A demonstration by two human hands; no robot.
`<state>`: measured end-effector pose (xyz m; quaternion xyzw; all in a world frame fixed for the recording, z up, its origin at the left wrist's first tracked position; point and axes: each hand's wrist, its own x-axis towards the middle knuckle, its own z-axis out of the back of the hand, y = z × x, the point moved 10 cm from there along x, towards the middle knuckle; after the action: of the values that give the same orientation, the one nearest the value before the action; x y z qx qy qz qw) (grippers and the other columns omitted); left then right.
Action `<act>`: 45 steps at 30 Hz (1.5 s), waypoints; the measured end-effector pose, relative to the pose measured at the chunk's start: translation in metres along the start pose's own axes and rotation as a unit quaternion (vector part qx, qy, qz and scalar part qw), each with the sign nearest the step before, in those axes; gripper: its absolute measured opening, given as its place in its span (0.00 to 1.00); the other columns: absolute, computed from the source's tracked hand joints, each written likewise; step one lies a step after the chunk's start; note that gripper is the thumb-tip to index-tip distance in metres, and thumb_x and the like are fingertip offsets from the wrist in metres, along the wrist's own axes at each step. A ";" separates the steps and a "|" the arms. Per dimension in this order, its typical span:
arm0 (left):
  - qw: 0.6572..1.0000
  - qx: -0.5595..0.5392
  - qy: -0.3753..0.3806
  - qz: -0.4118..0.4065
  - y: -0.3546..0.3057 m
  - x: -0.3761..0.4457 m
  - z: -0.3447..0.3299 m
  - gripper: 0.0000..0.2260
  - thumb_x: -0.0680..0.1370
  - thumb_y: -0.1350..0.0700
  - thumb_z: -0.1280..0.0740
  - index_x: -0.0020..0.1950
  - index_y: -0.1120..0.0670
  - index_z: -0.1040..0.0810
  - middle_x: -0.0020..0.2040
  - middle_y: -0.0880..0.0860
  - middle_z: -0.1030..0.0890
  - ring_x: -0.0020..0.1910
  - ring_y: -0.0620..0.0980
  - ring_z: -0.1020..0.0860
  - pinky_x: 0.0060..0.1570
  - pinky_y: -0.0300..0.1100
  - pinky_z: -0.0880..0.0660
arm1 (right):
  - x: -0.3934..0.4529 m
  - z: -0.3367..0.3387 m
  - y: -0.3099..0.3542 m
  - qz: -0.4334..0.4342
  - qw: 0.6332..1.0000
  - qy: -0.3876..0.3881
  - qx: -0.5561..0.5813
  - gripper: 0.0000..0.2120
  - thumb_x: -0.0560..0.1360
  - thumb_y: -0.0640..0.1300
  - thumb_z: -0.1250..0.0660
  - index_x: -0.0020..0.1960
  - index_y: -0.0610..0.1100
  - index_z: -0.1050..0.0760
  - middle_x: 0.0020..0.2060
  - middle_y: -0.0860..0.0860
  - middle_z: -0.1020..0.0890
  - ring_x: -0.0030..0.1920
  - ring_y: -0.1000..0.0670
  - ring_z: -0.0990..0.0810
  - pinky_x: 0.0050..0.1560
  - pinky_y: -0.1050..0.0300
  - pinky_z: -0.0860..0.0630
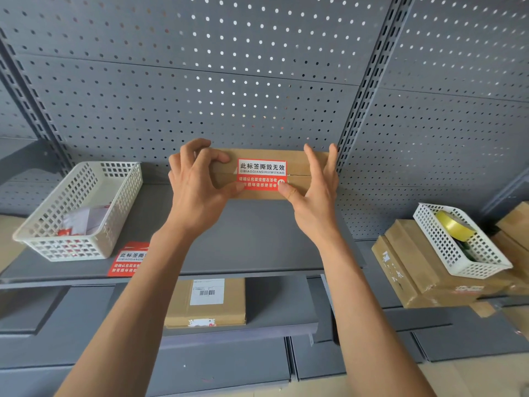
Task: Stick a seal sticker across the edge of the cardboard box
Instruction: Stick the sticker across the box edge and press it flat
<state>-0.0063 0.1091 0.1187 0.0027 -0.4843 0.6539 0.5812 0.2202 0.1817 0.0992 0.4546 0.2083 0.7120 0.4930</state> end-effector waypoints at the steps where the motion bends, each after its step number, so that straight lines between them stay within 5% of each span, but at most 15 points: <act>1: 1.000 -0.005 0.005 -0.003 0.000 -0.001 0.000 0.21 0.68 0.49 0.21 0.58 0.47 0.23 0.69 0.47 0.33 0.66 0.54 0.38 0.63 0.46 0.40 | 0.000 0.001 0.000 0.003 1.000 0.002 0.003 0.38 0.74 0.46 0.25 0.78 0.53 0.39 0.81 0.51 0.57 0.79 0.50 0.51 0.78 0.42 0.49; 6: 0.999 -0.020 0.032 -0.007 0.003 -0.002 0.003 0.19 0.69 0.49 0.24 0.58 0.45 0.24 0.69 0.47 0.34 0.67 0.53 0.38 0.68 0.51 0.39 | 0.003 0.008 0.002 0.022 0.999 0.026 0.001 0.32 0.76 0.41 0.29 0.77 0.52 0.35 0.81 0.52 0.53 0.78 0.52 0.50 0.76 0.55 0.50; 11: 0.999 -0.034 0.004 0.031 0.003 -0.002 0.005 0.15 0.71 0.41 0.24 0.53 0.44 0.21 0.65 0.45 0.32 0.65 0.49 0.38 0.66 0.43 0.41 | 0.008 0.015 0.003 0.006 0.999 -0.003 0.033 0.22 0.78 0.54 0.32 0.70 0.52 0.27 0.80 0.51 0.43 0.78 0.52 0.47 0.74 0.55 0.46; 16: 0.989 -0.020 -0.088 0.114 -0.003 0.005 0.007 0.13 0.76 0.40 0.31 0.43 0.49 0.19 0.59 0.47 0.26 0.63 0.54 0.32 0.62 0.47 0.34 | 0.015 0.012 0.010 -0.034 0.995 -0.086 0.034 0.21 0.75 0.60 0.31 0.62 0.49 0.24 0.73 0.50 0.34 0.74 0.48 0.39 0.66 0.53 0.38; 22: 0.987 -0.004 -0.117 0.113 -0.005 0.007 0.007 0.12 0.74 0.42 0.29 0.40 0.50 0.22 0.57 0.50 0.25 0.60 0.56 0.31 0.60 0.48 0.32 | 0.015 0.015 0.009 -0.032 0.989 -0.146 0.008 0.19 0.73 0.58 0.30 0.59 0.50 0.25 0.68 0.52 0.30 0.69 0.47 0.34 0.58 0.41 0.28; 35: 0.988 -0.009 -0.123 0.098 -0.002 0.005 0.006 0.14 0.75 0.41 0.31 0.38 0.50 0.23 0.57 0.49 0.25 0.60 0.54 0.31 0.60 0.49 0.32 | 0.013 0.015 0.008 -0.047 0.985 -0.168 -0.006 0.11 0.77 0.50 0.34 0.58 0.49 0.24 0.71 0.52 0.31 0.70 0.46 0.35 0.61 0.39 0.31; 45: 0.982 0.055 -0.128 0.127 -0.012 0.005 0.001 0.28 0.65 0.28 0.30 0.43 0.51 0.28 0.55 0.51 0.28 0.60 0.56 0.33 0.57 0.46 0.37 | 0.011 0.000 0.020 -0.064 0.981 -0.156 -0.091 0.35 0.66 0.72 0.33 0.63 0.49 0.31 0.77 0.48 0.37 0.73 0.42 0.38 0.59 0.43 0.35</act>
<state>0.0009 0.1100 0.1297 0.0566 -0.5141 0.7424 0.4259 0.2093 0.1831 0.1187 0.4988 0.0915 0.6152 0.6036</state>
